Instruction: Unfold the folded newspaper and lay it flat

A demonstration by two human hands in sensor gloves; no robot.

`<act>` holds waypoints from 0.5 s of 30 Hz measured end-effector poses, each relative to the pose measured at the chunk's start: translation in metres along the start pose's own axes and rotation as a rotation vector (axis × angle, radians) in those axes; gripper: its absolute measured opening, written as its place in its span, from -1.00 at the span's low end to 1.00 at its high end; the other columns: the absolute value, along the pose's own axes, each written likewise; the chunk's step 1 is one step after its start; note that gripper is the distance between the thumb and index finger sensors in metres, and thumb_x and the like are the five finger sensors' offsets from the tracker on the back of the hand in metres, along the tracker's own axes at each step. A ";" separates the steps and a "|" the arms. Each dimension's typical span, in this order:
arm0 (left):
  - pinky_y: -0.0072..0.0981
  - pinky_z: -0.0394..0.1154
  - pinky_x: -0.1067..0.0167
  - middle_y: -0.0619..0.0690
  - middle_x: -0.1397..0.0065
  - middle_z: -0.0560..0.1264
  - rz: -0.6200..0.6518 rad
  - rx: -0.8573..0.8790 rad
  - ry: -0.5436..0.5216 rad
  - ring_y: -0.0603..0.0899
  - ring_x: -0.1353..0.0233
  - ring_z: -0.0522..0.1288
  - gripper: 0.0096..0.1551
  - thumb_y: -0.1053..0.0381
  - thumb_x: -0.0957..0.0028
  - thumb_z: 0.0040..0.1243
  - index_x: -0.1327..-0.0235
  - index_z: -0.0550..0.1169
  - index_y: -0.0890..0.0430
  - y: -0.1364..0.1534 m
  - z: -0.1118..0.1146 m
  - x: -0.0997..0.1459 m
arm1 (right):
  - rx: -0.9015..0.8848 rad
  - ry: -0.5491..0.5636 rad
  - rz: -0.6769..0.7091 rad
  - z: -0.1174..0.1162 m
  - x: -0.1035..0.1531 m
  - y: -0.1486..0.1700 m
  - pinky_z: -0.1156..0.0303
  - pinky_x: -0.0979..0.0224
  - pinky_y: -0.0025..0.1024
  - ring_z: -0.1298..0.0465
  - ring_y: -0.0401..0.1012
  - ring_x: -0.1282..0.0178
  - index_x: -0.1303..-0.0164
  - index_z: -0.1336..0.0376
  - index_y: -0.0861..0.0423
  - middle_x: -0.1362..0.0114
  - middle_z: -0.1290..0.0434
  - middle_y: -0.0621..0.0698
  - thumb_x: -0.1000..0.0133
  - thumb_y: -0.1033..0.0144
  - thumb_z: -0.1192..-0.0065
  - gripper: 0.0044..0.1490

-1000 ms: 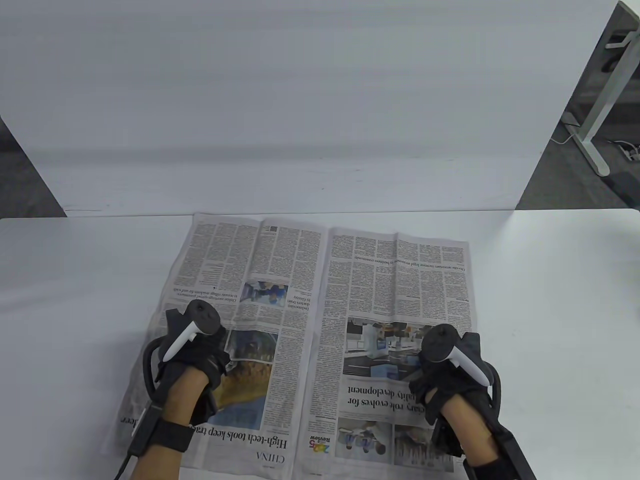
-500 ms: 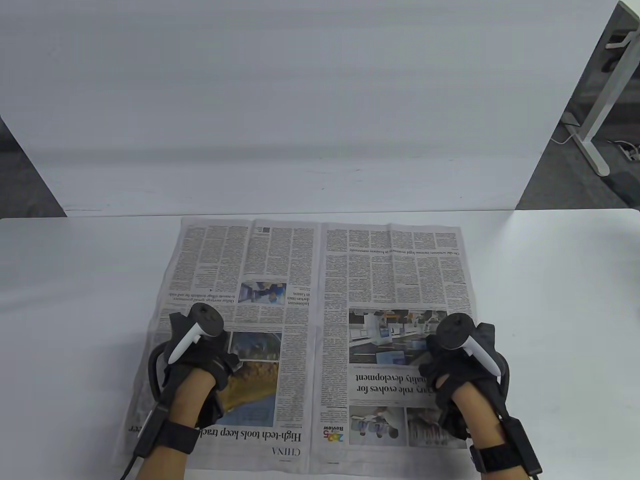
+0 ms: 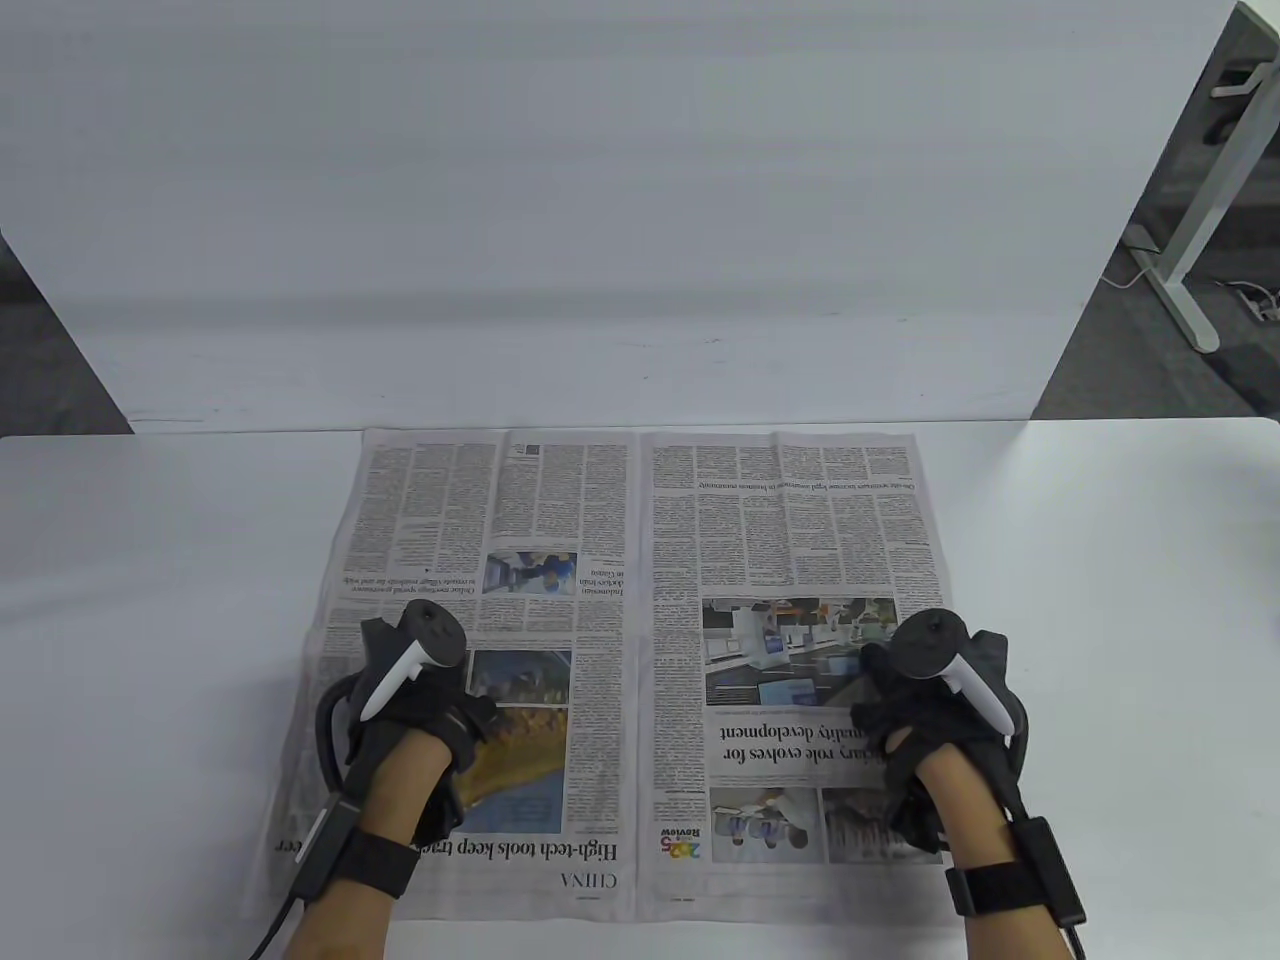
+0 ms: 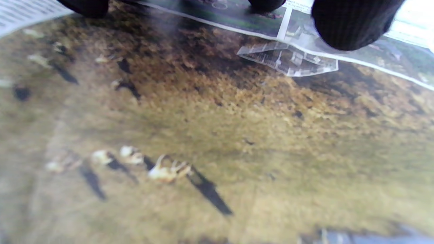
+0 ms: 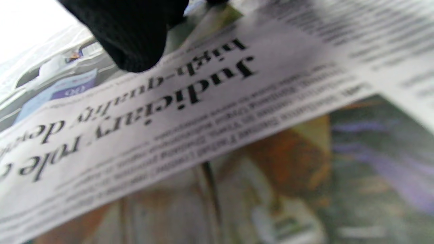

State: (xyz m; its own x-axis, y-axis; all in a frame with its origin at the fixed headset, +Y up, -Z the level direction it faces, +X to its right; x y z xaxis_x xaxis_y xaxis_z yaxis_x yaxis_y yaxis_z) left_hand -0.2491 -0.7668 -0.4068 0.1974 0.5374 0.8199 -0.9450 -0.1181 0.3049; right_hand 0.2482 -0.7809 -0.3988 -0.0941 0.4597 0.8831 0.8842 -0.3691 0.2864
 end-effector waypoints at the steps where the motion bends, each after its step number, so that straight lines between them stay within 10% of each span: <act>1: 0.56 0.15 -0.35 0.28 -0.61 -0.18 0.001 -0.004 -0.004 0.75 -0.47 -0.12 -0.09 -0.28 0.03 0.18 -0.54 0.07 -0.14 0.000 0.000 0.000 | 0.000 0.001 0.000 0.000 0.000 0.000 0.24 -0.39 0.53 0.35 0.32 -0.60 -0.58 0.05 -0.05 -0.71 0.23 0.11 -0.05 0.11 -0.36 -0.05; 9: 0.57 0.04 -0.38 0.23 -0.63 -0.24 0.118 -0.045 -0.064 0.71 -0.50 -0.21 -0.04 -0.27 0.04 0.21 -0.55 0.03 -0.16 -0.024 -0.008 0.024 | 0.100 0.067 0.064 0.002 0.032 -0.038 0.17 -0.35 0.57 0.31 0.42 -0.56 -0.59 0.14 0.01 -0.69 0.29 0.20 -0.06 0.06 -0.32 0.01; 15: 0.59 -0.02 -0.39 0.17 -0.62 -0.34 0.384 -0.165 0.024 0.69 -0.51 -0.29 0.06 -0.31 0.04 0.22 -0.51 -0.14 -0.22 -0.083 0.024 0.057 | 0.243 0.008 0.277 -0.048 0.071 -0.113 0.16 -0.37 0.58 0.32 0.41 -0.58 -0.59 0.18 -0.04 -0.70 0.32 0.20 -0.05 0.01 -0.32 0.05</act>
State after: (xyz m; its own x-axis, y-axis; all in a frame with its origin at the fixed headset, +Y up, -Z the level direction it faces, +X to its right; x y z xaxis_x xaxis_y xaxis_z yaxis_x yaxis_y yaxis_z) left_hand -0.1528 -0.7458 -0.3737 -0.1815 0.4998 0.8469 -0.9783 -0.1790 -0.1041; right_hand 0.1199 -0.7459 -0.3506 0.1618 0.3624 0.9179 0.9594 -0.2755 -0.0603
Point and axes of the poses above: the tracker on the back of each hand, its own y axis roughly to the little-finger side, its own x axis roughly from the fingertips to the wrist, z = x × y, the point moved 3 cm from there along -x, roughly from the wrist to the fingertips
